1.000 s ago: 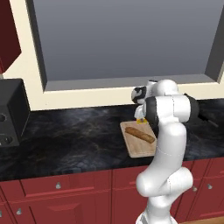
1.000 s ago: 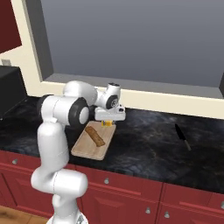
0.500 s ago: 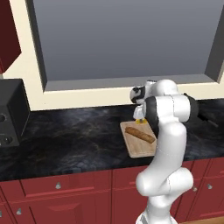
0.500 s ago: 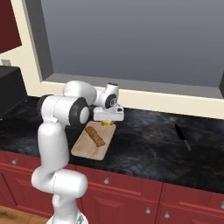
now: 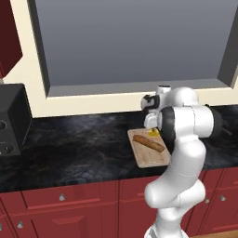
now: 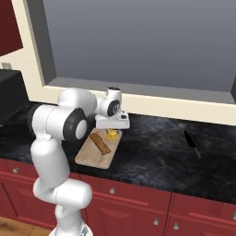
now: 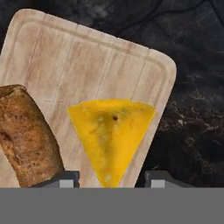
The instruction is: Retrieve the sausage and cheese from the fridge and place them on the cutting board on the counter.
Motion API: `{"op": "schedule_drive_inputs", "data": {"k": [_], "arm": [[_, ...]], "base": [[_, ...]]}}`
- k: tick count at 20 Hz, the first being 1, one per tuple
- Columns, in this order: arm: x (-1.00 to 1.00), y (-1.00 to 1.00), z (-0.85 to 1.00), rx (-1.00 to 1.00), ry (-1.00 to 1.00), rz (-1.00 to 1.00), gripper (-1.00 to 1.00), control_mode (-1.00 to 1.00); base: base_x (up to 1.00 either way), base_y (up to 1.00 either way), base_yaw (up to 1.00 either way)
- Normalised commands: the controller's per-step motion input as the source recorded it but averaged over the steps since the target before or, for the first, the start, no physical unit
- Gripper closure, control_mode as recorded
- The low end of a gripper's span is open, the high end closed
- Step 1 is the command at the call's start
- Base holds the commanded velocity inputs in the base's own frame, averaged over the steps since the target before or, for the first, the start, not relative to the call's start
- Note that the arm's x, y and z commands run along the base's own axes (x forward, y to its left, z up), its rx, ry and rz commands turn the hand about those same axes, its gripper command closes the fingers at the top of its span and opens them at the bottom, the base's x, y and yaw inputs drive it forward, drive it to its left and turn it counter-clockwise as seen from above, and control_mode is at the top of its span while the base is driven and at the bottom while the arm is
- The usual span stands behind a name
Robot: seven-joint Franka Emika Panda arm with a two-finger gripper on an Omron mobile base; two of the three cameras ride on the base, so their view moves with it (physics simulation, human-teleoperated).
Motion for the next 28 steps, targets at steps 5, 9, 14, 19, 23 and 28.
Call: {"op": "schedule_drive_inputs", "data": {"k": [5, 9, 14, 19, 23, 28], "arm": [[-0.1, -0.13, 0.85, 0.0, -0.04, -0.07, -1.0, -1.0], [-0.63, 0.0, 1.0, -0.02, -0.11, 0.0, -1.0, -1.0], [-0.99, 0.21, 1.0, 0.02, -0.04, 0.0, -1.0, -1.0], [-1.0, 0.4, 1.0, 0.03, -0.13, -0.03, -1.0, -1.0], [-0.87, 0.67, 1.0, 0.0, -0.34, 0.0, -1.0, -1.0], [-0.62, 0.17, 0.68, -0.02, -0.33, 0.0, -1.0, -1.0]], "base": [[0.0, 0.0, 0.0], [0.0, 0.0, 0.0], [0.0, 0.0, 0.0], [0.0, 0.0, 0.0], [0.0, 0.0, 0.0], [0.0, 0.0, 0.0]]}}
